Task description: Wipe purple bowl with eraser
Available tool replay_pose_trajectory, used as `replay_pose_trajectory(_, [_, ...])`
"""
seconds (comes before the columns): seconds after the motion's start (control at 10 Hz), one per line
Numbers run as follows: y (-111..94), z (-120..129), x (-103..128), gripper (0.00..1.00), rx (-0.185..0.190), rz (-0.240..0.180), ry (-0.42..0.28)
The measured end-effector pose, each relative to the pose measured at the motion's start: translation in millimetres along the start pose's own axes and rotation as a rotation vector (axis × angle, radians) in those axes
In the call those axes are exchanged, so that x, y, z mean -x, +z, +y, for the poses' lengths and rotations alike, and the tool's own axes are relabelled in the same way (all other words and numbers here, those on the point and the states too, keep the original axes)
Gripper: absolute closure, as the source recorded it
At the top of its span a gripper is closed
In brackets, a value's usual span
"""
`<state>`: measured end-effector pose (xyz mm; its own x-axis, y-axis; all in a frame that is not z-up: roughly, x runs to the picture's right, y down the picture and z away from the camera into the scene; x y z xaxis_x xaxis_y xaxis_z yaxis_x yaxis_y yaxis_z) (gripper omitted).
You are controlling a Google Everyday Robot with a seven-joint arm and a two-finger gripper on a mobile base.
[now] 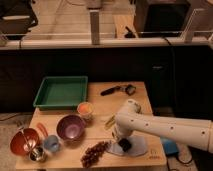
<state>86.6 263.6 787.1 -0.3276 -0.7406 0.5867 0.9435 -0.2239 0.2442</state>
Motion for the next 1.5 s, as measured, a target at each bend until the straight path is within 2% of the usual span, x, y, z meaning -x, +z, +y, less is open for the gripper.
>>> replay_pose_trajectory(0.1, [3,1,-1,0.49,-0.004,-0.003,0.003])
replay_pose_trajectory(0.5, [1,6,-4,0.48,0.011,0.010,0.004])
replay_pose_trajectory(0.7, [-13,5,-5,0.48,0.021,0.031,0.000])
replay_pose_trajectory(0.9, [-41,-2,-8,0.48,0.028,0.063,-0.016])
replay_pose_trajectory(1.1, [-64,-10,-8,0.48,0.011,0.083,-0.049])
replay_pose_trajectory(1.5, [-91,-66,-25,0.48,-0.029,0.091,-0.191])
